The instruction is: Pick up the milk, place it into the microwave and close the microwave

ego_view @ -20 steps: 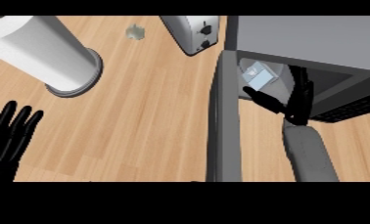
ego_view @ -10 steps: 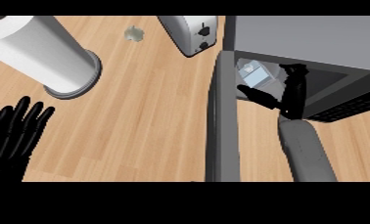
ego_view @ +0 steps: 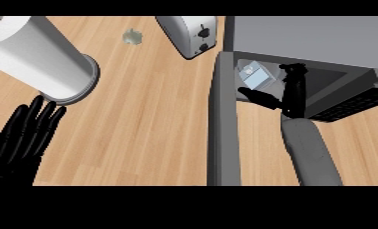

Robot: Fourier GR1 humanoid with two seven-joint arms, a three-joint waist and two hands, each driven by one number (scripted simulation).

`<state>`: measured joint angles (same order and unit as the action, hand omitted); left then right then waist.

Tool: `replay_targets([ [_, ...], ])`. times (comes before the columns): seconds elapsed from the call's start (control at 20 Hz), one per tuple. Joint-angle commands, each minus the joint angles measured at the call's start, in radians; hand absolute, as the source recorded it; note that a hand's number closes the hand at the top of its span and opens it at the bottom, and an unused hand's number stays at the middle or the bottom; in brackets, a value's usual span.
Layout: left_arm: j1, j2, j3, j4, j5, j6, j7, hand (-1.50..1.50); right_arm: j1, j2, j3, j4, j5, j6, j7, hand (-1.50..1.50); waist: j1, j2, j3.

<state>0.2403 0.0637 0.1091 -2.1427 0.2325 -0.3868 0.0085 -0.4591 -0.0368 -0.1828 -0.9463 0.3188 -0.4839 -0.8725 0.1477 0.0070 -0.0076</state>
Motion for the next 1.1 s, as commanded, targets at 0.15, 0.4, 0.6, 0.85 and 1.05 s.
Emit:
replay_targets([
  [0.15,-0.018,-0.033,-0.041,0.004,-0.047,0.027,-0.002,-1.50,-0.141,-0.027,-0.059,0.189,-0.062,0.106,0.220,-1.50,-0.010,0.039,0.011],
  [0.4,-0.003,-0.037,-0.049,0.011,-0.047,0.018,-0.007,-1.50,-0.147,-0.024,-0.070,0.214,-0.085,0.132,0.234,-1.50,-0.027,0.030,0.009],
  [0.6,-0.012,-0.030,-0.068,0.043,-0.062,0.004,-0.005,-1.50,-0.127,0.004,-0.062,0.236,-0.110,0.171,0.192,-1.50,-0.050,0.030,0.010],
  [0.85,-0.011,-0.045,-0.123,0.069,-0.088,-0.006,0.002,-1.50,-0.102,0.003,-0.054,0.246,-0.160,0.289,0.155,-1.50,-0.078,0.023,0.010],
  [1.05,-0.058,-0.012,-0.126,0.103,-0.084,-0.038,0.011,-1.50,-0.097,0.002,-0.058,0.254,-0.196,0.356,0.145,-1.50,-0.102,0.018,0.010],
])
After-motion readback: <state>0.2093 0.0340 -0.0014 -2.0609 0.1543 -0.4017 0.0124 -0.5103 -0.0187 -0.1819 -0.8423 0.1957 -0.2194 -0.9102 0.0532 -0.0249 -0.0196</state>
